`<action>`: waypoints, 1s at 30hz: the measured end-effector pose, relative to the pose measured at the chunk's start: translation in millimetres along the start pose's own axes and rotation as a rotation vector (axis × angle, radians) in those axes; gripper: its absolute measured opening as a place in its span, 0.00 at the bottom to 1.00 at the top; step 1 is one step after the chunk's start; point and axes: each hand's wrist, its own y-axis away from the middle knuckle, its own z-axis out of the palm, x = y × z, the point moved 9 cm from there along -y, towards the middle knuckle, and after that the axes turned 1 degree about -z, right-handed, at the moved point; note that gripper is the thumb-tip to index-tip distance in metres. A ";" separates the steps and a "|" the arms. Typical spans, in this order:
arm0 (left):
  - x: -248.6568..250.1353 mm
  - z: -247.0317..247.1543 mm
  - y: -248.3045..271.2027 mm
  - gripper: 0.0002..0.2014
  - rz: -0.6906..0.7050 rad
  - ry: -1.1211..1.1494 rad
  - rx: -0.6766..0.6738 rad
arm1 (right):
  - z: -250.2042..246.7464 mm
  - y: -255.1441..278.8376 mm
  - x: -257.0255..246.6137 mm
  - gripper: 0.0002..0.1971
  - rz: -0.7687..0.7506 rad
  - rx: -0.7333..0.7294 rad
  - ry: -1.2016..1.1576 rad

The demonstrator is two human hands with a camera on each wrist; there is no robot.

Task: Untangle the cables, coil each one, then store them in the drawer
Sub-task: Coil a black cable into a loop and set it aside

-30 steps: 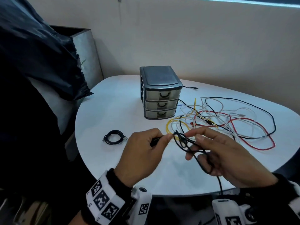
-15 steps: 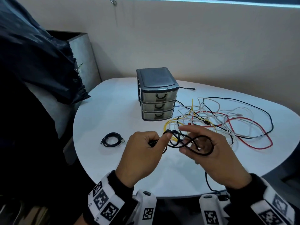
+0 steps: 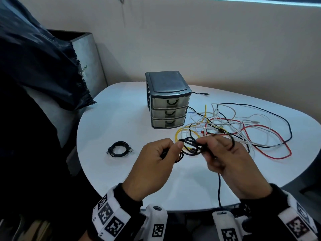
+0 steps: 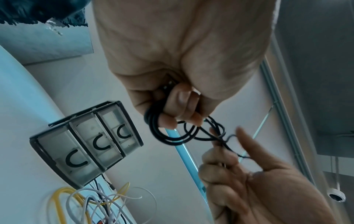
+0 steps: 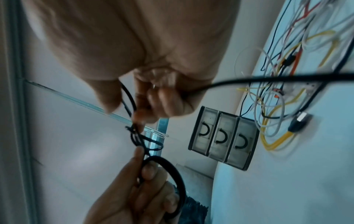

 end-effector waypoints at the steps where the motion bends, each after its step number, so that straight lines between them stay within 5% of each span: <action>1: -1.7 -2.7 -0.7 0.22 0.001 -0.009 0.018 | -2.3 0.5 -1.9 0.33 0.012 0.003 -0.046; 5: -6.4 -8.7 1.0 0.20 0.021 -0.078 0.037 | -24.1 -1.5 -15.5 0.44 0.011 0.104 -0.105; 10: -8.3 -11.4 3.5 0.19 0.018 -0.043 0.002 | -37.6 2.5 -37.6 0.17 -0.133 0.227 0.345; 13: -5.7 -9.8 2.8 0.19 0.031 -0.011 -0.012 | -14.4 3.8 -28.6 0.18 -0.098 0.043 0.331; 16: -3.2 -3.5 2.7 0.20 0.071 -0.041 -0.018 | 8.3 6.2 -22.9 0.04 -0.101 0.007 0.434; 23: -7.2 -5.8 5.3 0.20 0.105 -0.181 -0.048 | 21.8 7.8 -12.7 0.13 0.007 -0.128 0.494; 30: -4.3 31.1 21.0 0.21 0.352 -0.574 -0.183 | 15.0 10.8 -2.7 0.08 0.015 -0.259 0.860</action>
